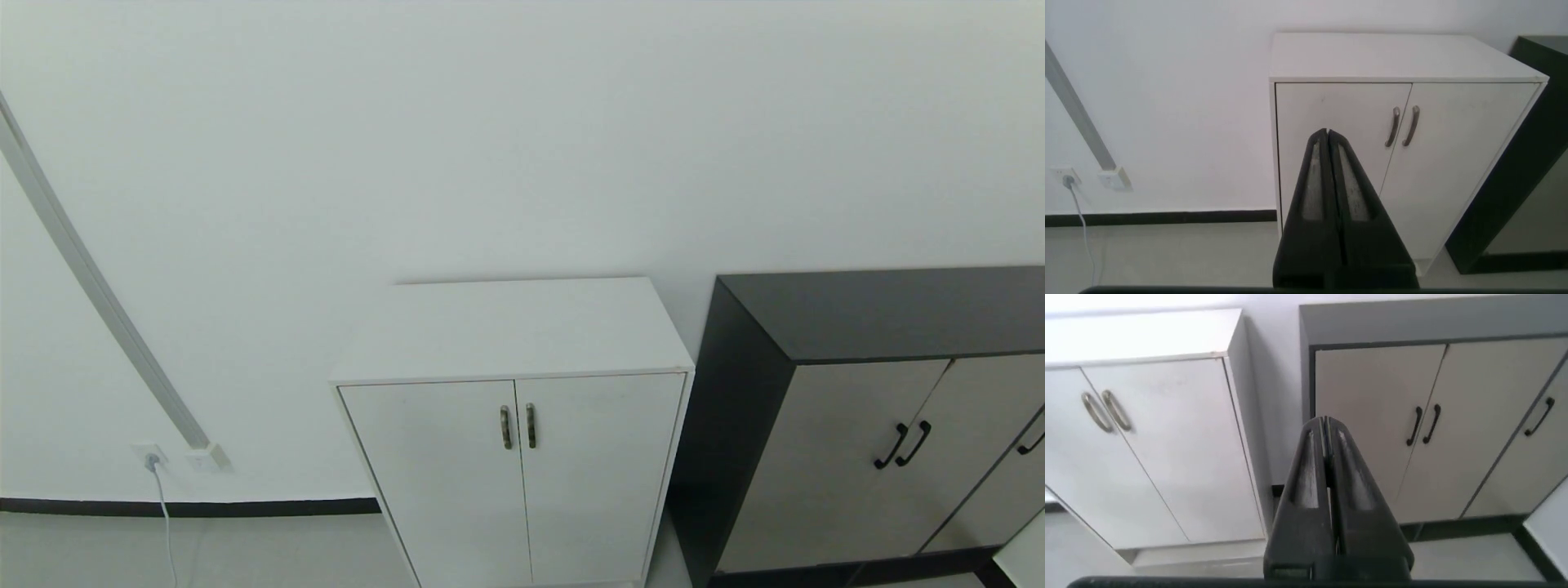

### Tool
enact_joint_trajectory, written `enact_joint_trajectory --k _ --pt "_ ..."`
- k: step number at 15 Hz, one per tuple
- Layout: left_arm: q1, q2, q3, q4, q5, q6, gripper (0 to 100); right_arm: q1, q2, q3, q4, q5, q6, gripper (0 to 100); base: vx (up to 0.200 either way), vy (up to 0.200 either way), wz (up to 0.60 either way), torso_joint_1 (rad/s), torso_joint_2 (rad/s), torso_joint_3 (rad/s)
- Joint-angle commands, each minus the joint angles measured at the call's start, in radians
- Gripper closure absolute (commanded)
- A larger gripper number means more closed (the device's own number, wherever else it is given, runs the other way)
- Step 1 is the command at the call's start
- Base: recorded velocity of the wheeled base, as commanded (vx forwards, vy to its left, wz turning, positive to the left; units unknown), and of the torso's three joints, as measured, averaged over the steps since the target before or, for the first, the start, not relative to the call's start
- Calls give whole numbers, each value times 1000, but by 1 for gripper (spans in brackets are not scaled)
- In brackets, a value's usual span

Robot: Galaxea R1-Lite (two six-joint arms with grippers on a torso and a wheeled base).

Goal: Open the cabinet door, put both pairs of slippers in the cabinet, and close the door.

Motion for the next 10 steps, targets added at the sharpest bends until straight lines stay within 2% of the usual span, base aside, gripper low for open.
enact_joint_trajectory --k 1,3,10 --pt "0 1 0 0 0 1 100 2 -4 0 -4 -5 63 100 0 0 0 0 0 0" --pt "0 1 0 0 -1 2 100 0 -4 0 -5 -33 67 100 0 0 0 0 0 0" --pt "0 1 0 0 -6 9 100 0 -4 0 -4 -29 64 100 0 0 0 0 0 0"
